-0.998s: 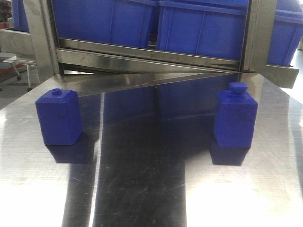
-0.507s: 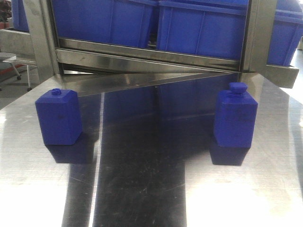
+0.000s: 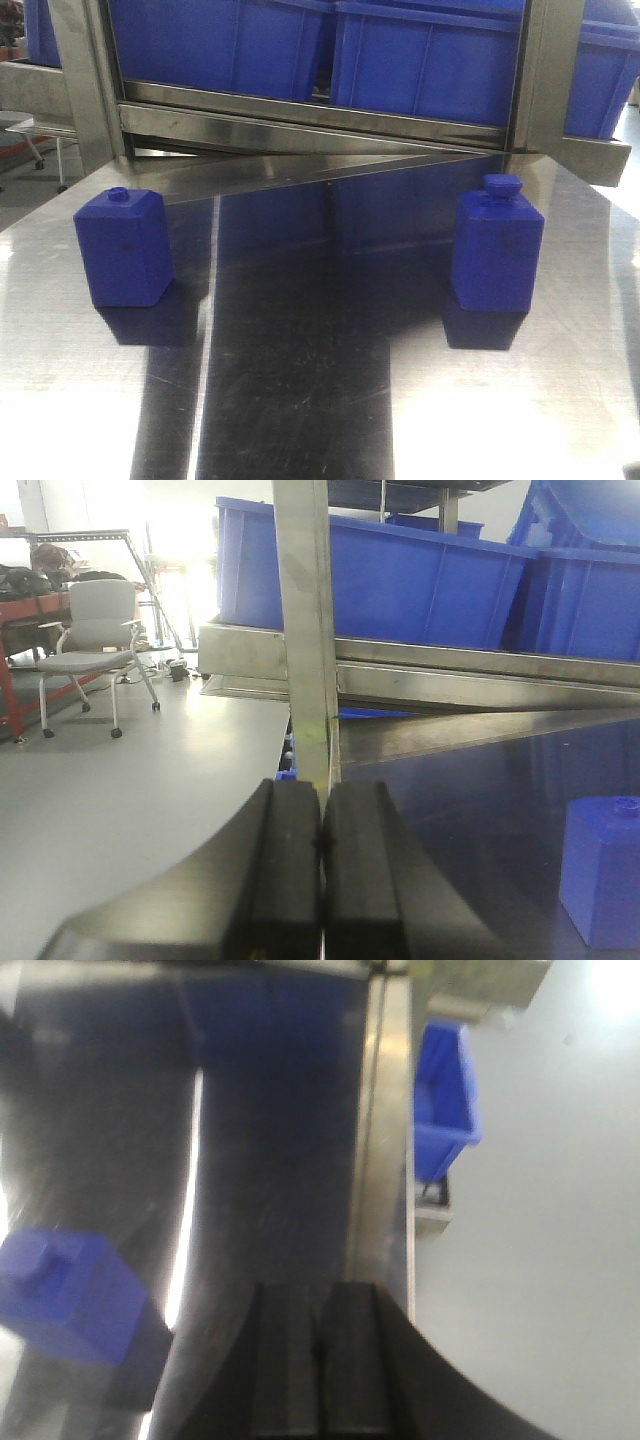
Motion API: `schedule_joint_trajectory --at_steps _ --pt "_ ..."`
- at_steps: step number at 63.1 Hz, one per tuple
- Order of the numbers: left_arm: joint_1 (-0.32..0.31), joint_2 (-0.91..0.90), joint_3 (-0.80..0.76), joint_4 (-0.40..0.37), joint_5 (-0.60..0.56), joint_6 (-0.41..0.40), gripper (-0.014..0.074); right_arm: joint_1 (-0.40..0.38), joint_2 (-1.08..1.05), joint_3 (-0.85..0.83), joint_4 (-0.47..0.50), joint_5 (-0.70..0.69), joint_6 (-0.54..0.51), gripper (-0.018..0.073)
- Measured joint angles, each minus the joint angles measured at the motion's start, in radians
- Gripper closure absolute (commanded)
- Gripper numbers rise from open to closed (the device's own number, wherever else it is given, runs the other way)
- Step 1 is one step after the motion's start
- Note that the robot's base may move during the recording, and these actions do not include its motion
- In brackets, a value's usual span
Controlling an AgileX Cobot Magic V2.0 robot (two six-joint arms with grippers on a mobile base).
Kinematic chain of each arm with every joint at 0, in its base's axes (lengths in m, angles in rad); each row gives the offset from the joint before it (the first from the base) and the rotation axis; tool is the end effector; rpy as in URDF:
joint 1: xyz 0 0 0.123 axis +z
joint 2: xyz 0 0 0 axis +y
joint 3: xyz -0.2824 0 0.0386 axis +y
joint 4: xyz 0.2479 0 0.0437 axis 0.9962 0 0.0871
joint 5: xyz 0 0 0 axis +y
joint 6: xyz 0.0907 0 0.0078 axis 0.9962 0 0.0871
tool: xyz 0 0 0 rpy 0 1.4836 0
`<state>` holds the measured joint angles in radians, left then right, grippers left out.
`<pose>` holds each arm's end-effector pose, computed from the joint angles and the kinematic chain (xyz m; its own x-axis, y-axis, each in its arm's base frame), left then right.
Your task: Pick and sort blue part to right shelf
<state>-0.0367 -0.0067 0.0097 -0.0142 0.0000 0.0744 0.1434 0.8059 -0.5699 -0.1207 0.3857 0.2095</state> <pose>0.0561 -0.0021 0.2102 0.0861 0.0570 -0.9947 0.0316 0.9977 0.0600 0.1608 0.0190 0.2918 -0.5098 0.0247 -0.8599 -0.0547 0.9966 0.0611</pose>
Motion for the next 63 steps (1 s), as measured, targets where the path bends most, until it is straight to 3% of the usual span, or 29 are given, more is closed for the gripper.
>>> schedule_joint_trajectory --at_steps 10,22,35,46,63 --pt "0.0 0.0 0.0 0.0 0.0 0.0 0.0462 0.076 0.117 -0.065 0.0 0.08 0.111 -0.0081" --pt "0.0 0.0 0.0 0.0 0.0 0.0 0.0462 0.145 0.268 -0.187 0.0 0.231 0.198 -0.0054" --pt "0.0 0.0 0.0 0.0 0.0 0.0 0.0462 0.234 0.43 -0.393 0.005 0.454 0.209 -0.0054" --pt "0.0 0.0 0.0 0.0 0.0 0.0 0.0462 0.267 0.597 -0.591 0.073 0.643 0.219 -0.0054" --pt "0.0 0.0 0.0 0.0 0.0 0.0 0.0462 0.323 0.821 -0.795 0.098 0.739 0.301 -0.0054"
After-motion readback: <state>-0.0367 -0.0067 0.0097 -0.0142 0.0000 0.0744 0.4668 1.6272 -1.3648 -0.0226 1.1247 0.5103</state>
